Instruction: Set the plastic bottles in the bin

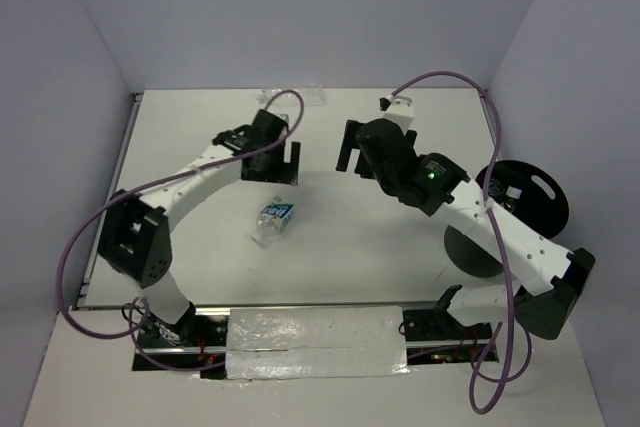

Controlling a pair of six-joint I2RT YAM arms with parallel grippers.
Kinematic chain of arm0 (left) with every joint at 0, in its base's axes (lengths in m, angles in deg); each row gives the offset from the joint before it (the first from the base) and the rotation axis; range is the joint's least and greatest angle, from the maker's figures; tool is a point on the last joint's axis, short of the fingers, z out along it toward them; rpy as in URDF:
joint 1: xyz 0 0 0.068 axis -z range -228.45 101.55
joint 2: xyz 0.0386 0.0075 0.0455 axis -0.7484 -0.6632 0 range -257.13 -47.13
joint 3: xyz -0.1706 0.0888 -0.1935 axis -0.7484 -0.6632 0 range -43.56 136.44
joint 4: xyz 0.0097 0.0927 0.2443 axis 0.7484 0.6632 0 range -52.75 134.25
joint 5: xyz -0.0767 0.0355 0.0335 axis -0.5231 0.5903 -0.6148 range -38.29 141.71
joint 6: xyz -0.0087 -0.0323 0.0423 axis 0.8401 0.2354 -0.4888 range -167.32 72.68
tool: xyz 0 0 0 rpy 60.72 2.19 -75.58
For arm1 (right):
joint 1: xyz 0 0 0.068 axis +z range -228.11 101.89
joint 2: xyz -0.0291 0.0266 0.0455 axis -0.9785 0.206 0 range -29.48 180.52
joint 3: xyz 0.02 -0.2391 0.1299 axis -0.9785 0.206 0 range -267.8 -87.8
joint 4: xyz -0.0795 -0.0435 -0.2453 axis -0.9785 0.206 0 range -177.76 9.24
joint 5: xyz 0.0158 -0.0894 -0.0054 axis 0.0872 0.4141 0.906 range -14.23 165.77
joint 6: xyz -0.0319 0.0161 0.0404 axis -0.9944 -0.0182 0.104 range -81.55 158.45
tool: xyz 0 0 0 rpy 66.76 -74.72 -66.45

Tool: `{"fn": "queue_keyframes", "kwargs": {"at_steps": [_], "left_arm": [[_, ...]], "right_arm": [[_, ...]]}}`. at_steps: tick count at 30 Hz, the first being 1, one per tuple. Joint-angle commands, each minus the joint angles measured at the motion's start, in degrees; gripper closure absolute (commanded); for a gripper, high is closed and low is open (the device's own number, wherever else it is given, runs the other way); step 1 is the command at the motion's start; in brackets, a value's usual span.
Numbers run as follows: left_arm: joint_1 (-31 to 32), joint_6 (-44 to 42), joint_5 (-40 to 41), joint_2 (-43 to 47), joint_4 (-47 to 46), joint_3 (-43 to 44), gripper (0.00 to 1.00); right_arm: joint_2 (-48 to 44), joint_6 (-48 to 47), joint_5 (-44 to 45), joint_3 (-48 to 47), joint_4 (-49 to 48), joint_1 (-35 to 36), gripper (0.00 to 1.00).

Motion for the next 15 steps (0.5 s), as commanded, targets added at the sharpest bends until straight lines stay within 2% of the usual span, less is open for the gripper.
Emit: {"fn": "queue_keyframes", "kwargs": {"at_steps": [1, 9, 15], "left_arm": [[3.3, -2.1, 5.4, -4.9, 6.0, 1.6, 0.01], [7.5, -1.8, 10.0, -9.3, 6.8, -0.6, 0.01], [8.2, -1.3, 8.8, -12.7, 5.4, -1.9, 0.04]], "right_arm": [[-2.7, 1.3, 2.1, -2.5, 0.6, 0.1, 0.0], [-4.9, 1.7, 3.9, -0.5, 1.2, 0.0, 0.0], [-4.9, 1.7, 4.6, -0.8, 1.9, 0.0, 0.0]]}}
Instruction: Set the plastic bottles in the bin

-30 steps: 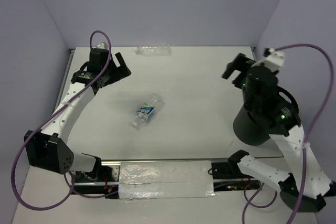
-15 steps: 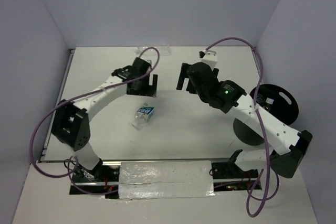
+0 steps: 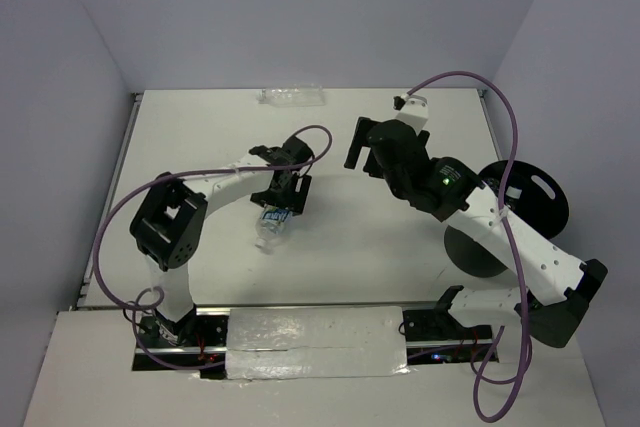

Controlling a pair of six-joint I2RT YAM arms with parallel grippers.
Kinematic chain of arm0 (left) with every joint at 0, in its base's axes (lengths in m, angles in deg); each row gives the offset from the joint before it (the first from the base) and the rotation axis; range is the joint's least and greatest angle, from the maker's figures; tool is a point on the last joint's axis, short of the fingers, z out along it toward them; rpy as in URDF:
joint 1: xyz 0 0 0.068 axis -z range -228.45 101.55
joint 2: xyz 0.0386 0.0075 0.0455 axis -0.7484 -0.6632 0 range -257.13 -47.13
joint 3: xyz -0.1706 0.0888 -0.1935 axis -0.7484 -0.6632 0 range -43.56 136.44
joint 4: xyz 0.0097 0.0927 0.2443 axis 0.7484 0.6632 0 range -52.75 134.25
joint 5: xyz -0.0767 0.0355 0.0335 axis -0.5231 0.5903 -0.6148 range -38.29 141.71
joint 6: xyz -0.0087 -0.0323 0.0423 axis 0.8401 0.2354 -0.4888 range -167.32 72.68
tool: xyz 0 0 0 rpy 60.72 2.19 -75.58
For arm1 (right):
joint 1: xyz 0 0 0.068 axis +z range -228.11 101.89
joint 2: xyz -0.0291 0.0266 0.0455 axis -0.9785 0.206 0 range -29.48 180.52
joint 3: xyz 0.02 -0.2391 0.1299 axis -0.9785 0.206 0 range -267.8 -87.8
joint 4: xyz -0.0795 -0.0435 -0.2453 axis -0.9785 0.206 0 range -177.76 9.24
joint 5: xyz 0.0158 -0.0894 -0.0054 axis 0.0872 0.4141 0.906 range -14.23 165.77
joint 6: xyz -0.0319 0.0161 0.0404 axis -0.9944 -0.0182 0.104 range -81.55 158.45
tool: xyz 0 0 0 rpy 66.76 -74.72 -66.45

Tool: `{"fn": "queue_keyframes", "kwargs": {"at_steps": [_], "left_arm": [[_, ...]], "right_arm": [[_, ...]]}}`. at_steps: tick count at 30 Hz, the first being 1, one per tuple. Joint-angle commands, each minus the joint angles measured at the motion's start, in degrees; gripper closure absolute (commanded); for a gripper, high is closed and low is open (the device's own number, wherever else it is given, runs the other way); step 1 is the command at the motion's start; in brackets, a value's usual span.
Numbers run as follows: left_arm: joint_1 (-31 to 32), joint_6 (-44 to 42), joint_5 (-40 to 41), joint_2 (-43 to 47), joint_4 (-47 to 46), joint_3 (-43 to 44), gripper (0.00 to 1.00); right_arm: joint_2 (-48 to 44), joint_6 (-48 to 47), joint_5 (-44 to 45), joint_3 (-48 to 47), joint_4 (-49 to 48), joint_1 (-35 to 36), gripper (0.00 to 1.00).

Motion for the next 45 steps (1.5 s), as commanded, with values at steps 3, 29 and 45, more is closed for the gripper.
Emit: {"fn": "queue_keyframes", "kwargs": {"at_steps": [3, 29, 45], "left_arm": [[0.8, -0.6, 1.4, -2.4, 0.2, -0.9, 0.12], [-4.4, -0.3, -48.2, 22.4, -20.0, 4.5, 0.38], [-4.8, 0.1, -48.4, 22.6, -19.7, 4.5, 0.36]], "right_arm": [[-1.1, 0.8, 2.2, -0.4, 1.1, 0.1, 0.0], [2.3, -1.8, -11.0, -11.2, -4.4, -2.7, 0.0], [12.2, 3.2, -19.3, -14.9, -7.3, -2.7, 0.0]]}}
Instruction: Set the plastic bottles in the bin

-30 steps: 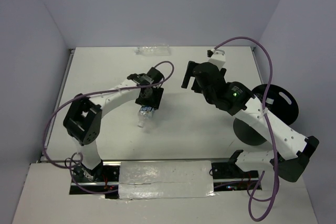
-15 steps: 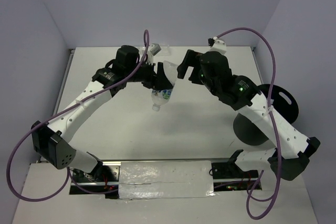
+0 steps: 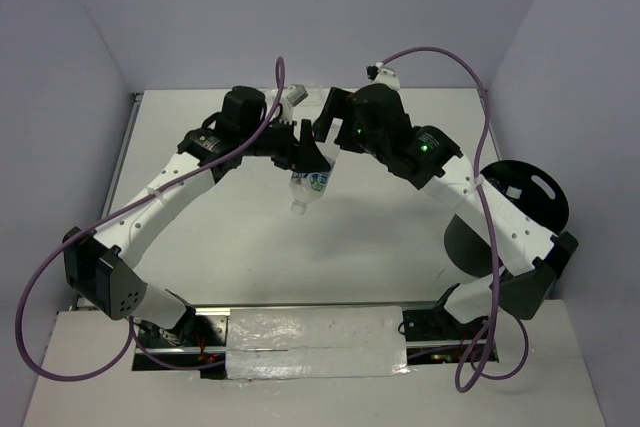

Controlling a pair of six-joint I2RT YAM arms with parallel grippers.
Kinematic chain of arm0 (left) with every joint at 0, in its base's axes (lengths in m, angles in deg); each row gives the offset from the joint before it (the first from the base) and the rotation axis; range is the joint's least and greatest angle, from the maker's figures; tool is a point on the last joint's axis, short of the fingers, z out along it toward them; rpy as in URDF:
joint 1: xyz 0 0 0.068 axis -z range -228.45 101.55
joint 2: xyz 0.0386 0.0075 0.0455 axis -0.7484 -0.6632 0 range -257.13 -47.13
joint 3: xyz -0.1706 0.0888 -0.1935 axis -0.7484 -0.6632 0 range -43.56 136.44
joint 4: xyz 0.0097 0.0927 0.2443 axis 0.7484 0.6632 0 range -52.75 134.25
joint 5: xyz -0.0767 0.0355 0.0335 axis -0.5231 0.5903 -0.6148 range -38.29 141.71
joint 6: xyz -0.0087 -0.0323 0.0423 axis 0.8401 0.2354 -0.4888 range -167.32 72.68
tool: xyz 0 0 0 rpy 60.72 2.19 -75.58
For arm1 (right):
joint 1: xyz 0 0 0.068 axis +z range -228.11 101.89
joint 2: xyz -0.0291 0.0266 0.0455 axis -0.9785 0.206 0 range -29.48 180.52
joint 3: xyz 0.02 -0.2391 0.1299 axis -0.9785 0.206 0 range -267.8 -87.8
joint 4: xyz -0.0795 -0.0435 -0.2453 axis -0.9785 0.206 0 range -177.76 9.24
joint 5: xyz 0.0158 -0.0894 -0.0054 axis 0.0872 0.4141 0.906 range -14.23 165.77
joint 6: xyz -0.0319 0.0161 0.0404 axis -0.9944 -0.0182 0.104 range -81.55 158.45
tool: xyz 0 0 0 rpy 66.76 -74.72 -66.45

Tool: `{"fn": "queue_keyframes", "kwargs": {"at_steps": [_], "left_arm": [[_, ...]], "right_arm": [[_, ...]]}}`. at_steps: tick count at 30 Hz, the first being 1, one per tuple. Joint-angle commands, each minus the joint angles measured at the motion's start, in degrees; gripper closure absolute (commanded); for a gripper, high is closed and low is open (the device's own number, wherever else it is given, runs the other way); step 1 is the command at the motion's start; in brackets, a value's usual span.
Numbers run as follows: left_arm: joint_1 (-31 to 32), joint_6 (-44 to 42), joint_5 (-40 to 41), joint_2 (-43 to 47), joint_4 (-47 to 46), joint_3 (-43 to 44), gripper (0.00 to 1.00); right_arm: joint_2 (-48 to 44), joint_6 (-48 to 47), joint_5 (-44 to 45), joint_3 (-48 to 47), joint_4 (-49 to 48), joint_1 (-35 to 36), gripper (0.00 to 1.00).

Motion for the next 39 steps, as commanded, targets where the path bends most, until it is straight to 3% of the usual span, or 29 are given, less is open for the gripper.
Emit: {"fn": "queue_keyframes", "kwargs": {"at_steps": [1, 4, 7, 10, 11, 14, 17, 28, 34, 39], "left_arm": [[-0.2, 0.5, -2.0, 1.1, -3.6, -0.2, 0.36], [-0.4, 0.7, -1.7, 1.4, -3.8, -0.6, 0.36], [-0.6, 0.5, -1.7, 1.7, -3.8, -0.9, 0.34], [-0.6, 0.5, -0.9, 1.9, -3.9, -1.0, 0.22], [-0.7, 0.5, -0.7, 2.0, -3.8, -1.0, 0.15], [-0.8, 0.5, -0.4, 2.4, -3.8, -1.0, 0.06], [-0.9, 0.4, 0.1, 3.4, -4.1, -1.3, 0.01], [-1.1, -5.0, -1.8, 6.7, -0.7, -2.5, 0.01], [-4.8, -6.0, -2.2, 13.1, -1.3, -3.9, 0.01], [-10.7, 0.0, 0.2, 14.4, -3.9, -5.2, 0.01]], "right_arm": [[0.9, 2.3, -3.2, -1.0, -2.6, -0.1, 0.0], [0.6, 3.3, -4.4, 0.4, -3.8, -0.2, 0.05], [-0.1, 4.0, -4.6, 1.7, -5.2, -0.1, 0.2], [-0.7, 4.5, -4.5, 2.0, -5.8, -0.2, 0.35], [-0.6, 4.6, -4.4, 2.0, -5.8, -0.3, 0.42], [-1.1, 5.2, -3.5, 2.4, -6.1, -0.4, 0.49], [-2.1, 5.7, -1.0, 3.0, -5.8, -0.8, 0.52], [-5.8, 2.5, 11.8, 0.6, 0.3, -4.1, 0.52], [-8.3, -3.4, 29.7, -4.9, 11.1, -6.2, 0.52], [-14.8, -7.8, 46.3, -9.3, 19.1, -8.0, 0.52]]}}
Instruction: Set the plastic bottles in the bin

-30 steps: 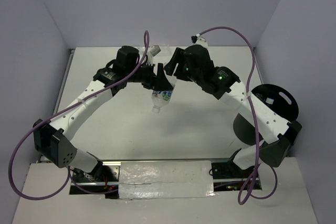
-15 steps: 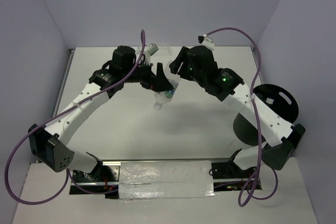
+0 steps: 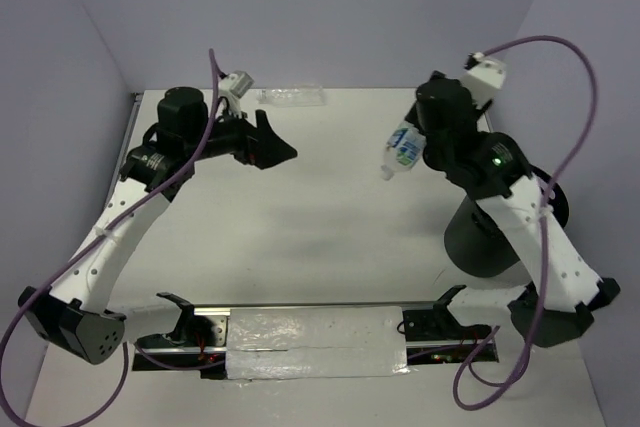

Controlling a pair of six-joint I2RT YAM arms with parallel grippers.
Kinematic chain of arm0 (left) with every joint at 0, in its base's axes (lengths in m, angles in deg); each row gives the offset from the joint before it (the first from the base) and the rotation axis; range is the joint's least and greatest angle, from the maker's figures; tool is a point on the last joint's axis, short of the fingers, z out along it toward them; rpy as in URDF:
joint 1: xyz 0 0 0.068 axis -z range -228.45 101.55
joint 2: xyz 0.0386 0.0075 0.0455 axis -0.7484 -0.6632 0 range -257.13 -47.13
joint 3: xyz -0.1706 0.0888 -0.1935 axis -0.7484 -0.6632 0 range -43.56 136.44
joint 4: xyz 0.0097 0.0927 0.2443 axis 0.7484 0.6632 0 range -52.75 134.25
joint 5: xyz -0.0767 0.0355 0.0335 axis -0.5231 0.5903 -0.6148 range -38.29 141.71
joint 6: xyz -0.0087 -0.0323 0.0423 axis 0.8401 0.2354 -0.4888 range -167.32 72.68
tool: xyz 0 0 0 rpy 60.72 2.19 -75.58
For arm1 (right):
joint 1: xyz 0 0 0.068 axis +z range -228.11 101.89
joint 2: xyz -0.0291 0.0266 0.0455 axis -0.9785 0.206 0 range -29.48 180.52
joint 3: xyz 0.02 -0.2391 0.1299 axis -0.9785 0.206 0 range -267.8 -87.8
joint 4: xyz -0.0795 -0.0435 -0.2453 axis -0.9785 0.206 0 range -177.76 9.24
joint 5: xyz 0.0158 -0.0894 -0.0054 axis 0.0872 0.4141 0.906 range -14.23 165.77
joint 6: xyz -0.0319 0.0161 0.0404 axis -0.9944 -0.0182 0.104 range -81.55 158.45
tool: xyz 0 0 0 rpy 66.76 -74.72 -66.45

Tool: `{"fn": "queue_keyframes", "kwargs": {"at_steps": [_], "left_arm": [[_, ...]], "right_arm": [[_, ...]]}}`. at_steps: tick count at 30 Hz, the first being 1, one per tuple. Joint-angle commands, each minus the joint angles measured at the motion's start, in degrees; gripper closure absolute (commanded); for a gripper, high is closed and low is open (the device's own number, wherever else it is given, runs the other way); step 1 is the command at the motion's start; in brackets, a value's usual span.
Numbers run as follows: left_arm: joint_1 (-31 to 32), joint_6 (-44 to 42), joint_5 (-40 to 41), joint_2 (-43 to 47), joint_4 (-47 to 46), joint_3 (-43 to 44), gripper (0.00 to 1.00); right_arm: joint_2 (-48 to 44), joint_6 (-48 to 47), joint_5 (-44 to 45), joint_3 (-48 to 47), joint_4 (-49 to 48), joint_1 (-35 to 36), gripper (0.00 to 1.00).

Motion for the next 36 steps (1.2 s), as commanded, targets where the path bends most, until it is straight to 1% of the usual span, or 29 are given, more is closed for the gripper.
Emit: {"fn": "queue_keyframes", "kwargs": {"at_steps": [1, 4, 6, 7, 8, 10, 11, 12, 13, 14, 15, 16, 17, 18, 19, 20, 25, 27, 28, 30, 31, 32, 33, 35, 36], "left_arm": [[-3.7, 3.6, 1.8, 0.0, -3.4, 0.4, 0.01], [-4.5, 5.8, 4.1, -3.4, -2.9, 0.9, 0.01], [-4.7, 7.7, 4.7, -4.2, -3.9, 0.3, 0.01], [-4.7, 8.2, 5.1, -4.9, -4.2, -0.2, 0.01], [-4.8, 9.0, 4.9, -5.2, -5.1, -0.5, 0.01], [-4.8, 9.7, 3.8, -6.1, -6.0, -1.0, 0.0], [-4.8, 10.3, 3.4, -6.3, -6.5, -1.1, 0.01], [-4.8, 10.5, 3.1, -6.5, -7.1, -1.2, 0.01], [-4.8, 10.8, 2.5, -6.9, -7.4, -1.2, 0.01], [-4.8, 11.0, 2.2, -6.9, -7.7, -1.3, 0.01], [-4.8, 11.2, 1.9, -7.0, -8.1, -1.6, 0.01], [-4.8, 11.4, 1.7, -7.1, -8.5, -1.7, 0.01], [-4.8, 11.4, 1.6, -7.2, -8.5, -1.7, 0.01], [-4.8, 11.4, 1.4, -7.3, -8.6, -1.8, 0.01], [-4.8, 11.4, 1.2, -7.2, -9.0, -1.9, 0.01], [-4.8, 11.4, 1.0, -7.2, -9.0, -2.0, 0.01], [-4.8, 11.4, 0.7, -7.3, -9.2, -2.3, 0.01], [-4.8, 11.3, 0.8, -7.1, -9.1, -2.6, 0.01], [-4.8, 11.2, 0.9, -7.0, -9.0, -2.7, 0.01], [-4.8, 11.0, 1.0, -7.2, -8.9, -2.8, 0.01], [-4.8, 10.9, 1.0, -7.2, -8.7, -2.8, 0.01], [-4.8, 10.9, 1.0, -7.3, -8.5, -2.8, 0.01], [-4.8, 10.8, 1.0, -7.5, -8.5, -2.8, 0.01], [-4.8, 10.8, 1.0, -7.7, -8.4, -2.7, 0.01], [-4.8, 10.9, 1.0, -8.1, -8.3, -2.7, 0.01]], "right_arm": [[-8.6, -4.9, 17.4, -4.1, 6.7, -1.2, 0.52], [-15.6, -7.5, 24.6, -2.9, 7.3, -1.9, 0.52], [-20.8, -9.6, 28.3, -0.3, 6.9, -1.8, 0.52], [-22.7, -11.7, 32.0, 1.0, 5.6, -2.0, 0.52], [-24.5, -13.4, 33.7, 4.4, 4.2, -2.0, 0.52], [-29.7, -23.0, 39.7, 8.9, -5.1, -2.1, 0.52], [-31.6, -28.3, 41.9, 14.7, -10.4, -2.2, 0.52], [-35.3, -35.7, 43.9, 18.2, -26.1, -2.1, 0.52], [-36.9, -50.1, 45.5, 21.9, -35.0, -2.3, 0.52], [-38.5, -53.9, 45.0, 27.0, -40.8, -2.3, 0.51], [-39.6, -55.4, 44.7, 28.3, -44.8, -2.6, 0.51], [-40.7, -53.5, 45.0, 29.0, -43.6, -2.7, 0.51], [-40.7, -51.0, 46.1, 29.0, -41.2, -2.8, 0.51], [-40.5, -47.9, 46.5, 28.8, -34.2, -2.7, 0.51], [-39.6, -43.6, 47.0, 28.4, -31.5, -2.7, 0.51], [-39.2, -43.1, 47.7, 28.9, -30.3, -2.7, 0.51], [-38.2, -46.1, 47.9, 33.7, -34.5, -2.8, 0.5], [-38.3, -49.0, 47.7, 35.5, -38.6, -2.9, 0.48], [-38.4, -50.2, 47.8, 37.7, -40.4, -2.8, 0.46], [-38.5, -53.2, 48.6, 39.9, -44.8, -2.9, 0.36], [-38.5, -54.5, 48.9, 42.3, -46.8, -2.8, 0.29], [-38.8, -56.4, 49.3, 43.6, -51.7, -2.8, 0.13], [-39.0, -62.1, 49.9, 46.2, -56.1, -2.7, 0.08], [-39.4, -68.0, 50.0, 48.1, -66.6, -2.8, 0.0], [-39.5, -69.4, 50.0, 48.1, -67.3, -2.7, 0.0]]}}
